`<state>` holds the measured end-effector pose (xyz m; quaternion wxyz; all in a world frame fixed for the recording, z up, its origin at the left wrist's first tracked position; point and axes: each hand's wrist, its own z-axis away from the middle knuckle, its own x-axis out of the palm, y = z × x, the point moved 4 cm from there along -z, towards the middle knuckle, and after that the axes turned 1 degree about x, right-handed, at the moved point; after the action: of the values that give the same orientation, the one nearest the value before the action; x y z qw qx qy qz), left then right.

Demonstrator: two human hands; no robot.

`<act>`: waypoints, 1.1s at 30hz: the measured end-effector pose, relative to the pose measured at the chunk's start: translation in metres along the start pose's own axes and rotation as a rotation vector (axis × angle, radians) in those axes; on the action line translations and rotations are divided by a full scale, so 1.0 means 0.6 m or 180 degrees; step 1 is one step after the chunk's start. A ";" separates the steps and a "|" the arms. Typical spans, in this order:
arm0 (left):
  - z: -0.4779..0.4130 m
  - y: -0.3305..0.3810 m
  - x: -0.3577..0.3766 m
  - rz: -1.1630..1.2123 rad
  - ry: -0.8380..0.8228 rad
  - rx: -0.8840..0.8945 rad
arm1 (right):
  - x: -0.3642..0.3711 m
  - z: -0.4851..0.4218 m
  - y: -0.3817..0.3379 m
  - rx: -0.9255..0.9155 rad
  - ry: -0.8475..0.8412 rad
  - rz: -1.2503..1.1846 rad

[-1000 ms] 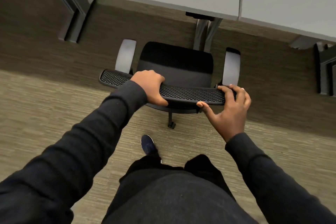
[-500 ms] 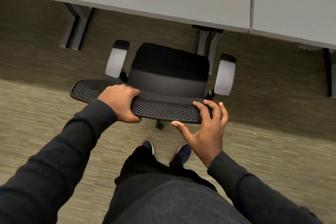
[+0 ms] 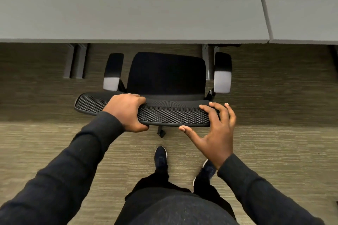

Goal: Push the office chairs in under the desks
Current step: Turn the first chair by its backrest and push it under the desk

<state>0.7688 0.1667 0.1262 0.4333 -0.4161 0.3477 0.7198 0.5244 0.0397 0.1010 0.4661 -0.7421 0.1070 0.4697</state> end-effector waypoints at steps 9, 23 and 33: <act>-0.083 -0.093 -0.054 -0.0054 0.0406 0.0226 | 0.054 -0.127 -0.044 -0.0024 0.0025 -0.0053; -0.209 -0.119 -0.110 -0.0172 0.0325 0.0324 | 0.066 -0.259 -0.030 -0.0031 -0.0007 0.0030; -0.292 -0.094 -0.136 -0.0072 0.0427 0.0367 | 0.046 -0.343 0.012 0.0102 -0.0130 0.0107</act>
<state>0.8950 0.0099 0.1198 0.4404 -0.4417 0.4120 0.6642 0.6575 -0.1196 0.1003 0.4720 -0.7229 0.1175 0.4907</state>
